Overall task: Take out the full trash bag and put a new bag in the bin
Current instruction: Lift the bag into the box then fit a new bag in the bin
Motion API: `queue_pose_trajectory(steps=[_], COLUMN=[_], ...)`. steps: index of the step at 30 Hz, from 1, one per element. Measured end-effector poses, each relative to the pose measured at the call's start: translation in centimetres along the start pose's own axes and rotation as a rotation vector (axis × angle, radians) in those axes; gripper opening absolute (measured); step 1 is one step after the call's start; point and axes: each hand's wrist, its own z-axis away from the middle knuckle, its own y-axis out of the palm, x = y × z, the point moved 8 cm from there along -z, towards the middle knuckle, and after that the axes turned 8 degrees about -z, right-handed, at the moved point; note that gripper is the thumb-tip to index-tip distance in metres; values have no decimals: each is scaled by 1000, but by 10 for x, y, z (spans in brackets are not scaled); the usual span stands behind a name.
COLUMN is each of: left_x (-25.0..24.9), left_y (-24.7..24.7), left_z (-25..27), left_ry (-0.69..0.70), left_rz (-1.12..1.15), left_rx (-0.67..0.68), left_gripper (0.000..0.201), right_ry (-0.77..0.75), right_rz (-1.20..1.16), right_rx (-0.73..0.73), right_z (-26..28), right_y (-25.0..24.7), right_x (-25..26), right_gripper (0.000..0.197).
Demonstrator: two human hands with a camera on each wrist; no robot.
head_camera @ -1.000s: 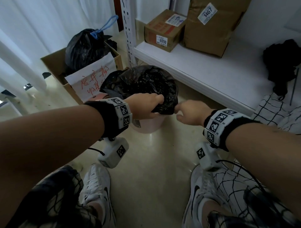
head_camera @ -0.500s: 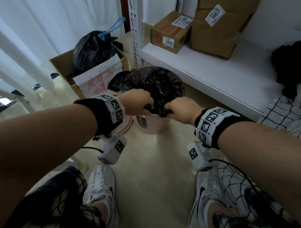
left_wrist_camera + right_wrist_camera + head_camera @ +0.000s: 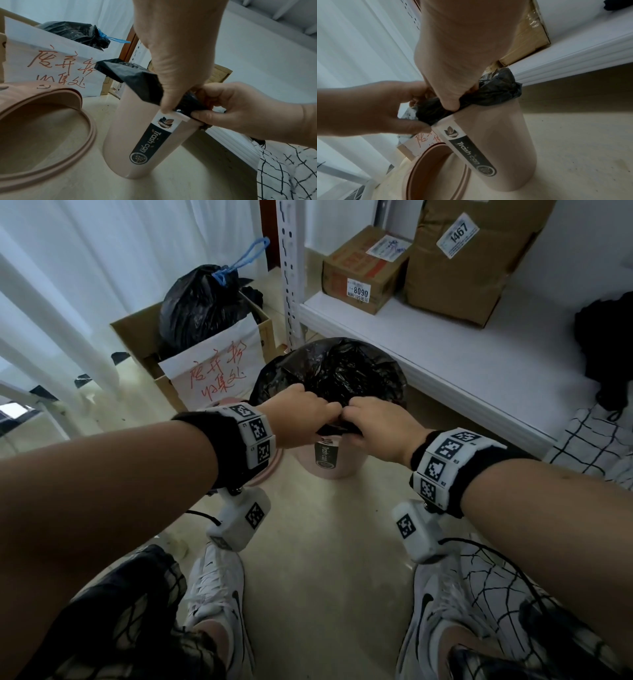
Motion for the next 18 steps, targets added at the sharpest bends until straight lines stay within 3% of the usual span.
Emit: queue_pose_trajectory(steps=[4, 8, 10, 13, 18], left_x=[22, 42, 46, 44, 22], left_y=[10, 6, 3, -4, -6], left_z=[5, 16, 19, 19, 17], left_ry=[-176, -282, -261, -194, -58], left_rz=[-132, -1, 157, 329, 219], left_rx=[50, -84, -140, -141, -67], left_gripper=[27, 44, 50, 41, 47], right_ry=[-23, -7, 62, 197, 312], right_rz=[25, -72, -193, -435, -798], right_rx=[77, 47, -34, -163, -224], right_z=[4, 12, 12, 8, -1], right_y=[4, 6, 2, -9, -14], right_x=[-2, -8, -12, -26, -36], right_gripper=[24, 24, 19, 15, 25])
